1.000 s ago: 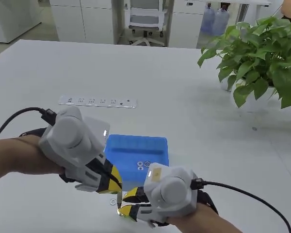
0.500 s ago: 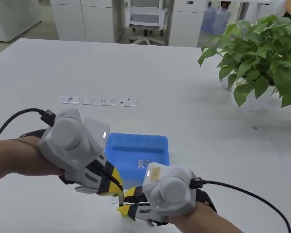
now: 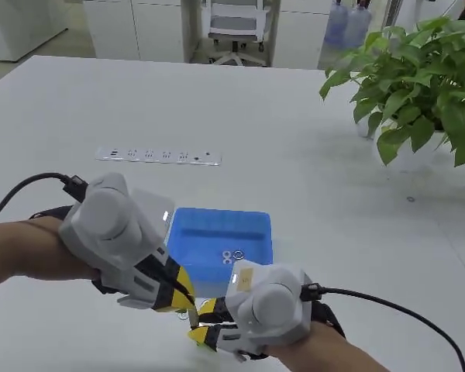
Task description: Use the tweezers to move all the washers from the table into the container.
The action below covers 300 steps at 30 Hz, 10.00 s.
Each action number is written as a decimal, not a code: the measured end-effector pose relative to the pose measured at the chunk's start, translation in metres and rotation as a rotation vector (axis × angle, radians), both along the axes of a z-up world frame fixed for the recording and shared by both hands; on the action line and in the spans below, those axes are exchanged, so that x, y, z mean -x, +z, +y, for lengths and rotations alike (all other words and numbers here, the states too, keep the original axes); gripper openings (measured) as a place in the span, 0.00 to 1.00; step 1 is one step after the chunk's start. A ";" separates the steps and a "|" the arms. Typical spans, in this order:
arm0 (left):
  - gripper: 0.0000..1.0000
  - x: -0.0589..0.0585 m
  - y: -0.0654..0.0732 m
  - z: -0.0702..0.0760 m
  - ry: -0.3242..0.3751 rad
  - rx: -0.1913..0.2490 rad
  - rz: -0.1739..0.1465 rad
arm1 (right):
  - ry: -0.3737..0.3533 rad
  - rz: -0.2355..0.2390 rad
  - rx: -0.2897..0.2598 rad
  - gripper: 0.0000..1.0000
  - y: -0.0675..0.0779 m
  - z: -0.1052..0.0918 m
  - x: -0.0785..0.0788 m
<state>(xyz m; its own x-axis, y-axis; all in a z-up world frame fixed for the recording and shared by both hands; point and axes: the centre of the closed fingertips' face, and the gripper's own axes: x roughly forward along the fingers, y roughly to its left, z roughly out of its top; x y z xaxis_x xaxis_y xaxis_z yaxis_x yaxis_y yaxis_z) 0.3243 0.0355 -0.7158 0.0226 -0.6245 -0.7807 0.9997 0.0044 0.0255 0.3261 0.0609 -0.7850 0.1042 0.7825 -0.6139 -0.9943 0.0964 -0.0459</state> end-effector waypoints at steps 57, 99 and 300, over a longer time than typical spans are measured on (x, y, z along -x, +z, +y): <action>0.06 -0.004 0.018 0.001 0.009 -0.018 -0.045 | -0.023 0.007 0.025 0.09 0.019 -0.003 -0.005; 0.06 -0.056 0.076 -0.002 0.003 -0.029 -0.158 | -0.054 -0.072 -0.013 0.09 0.077 -0.003 -0.065; 0.06 -0.038 -0.003 -0.003 -0.014 -0.068 -0.041 | -0.073 0.027 0.008 0.13 -0.002 -0.008 -0.040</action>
<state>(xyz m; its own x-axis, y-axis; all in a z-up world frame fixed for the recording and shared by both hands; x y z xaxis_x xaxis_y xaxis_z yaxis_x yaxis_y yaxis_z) 0.3628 0.0321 -0.7190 0.0472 -0.5705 -0.8199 0.9977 -0.0131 0.0666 0.3665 0.0530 -0.7875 0.1444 0.7686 -0.6232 -0.9854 0.1688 -0.0202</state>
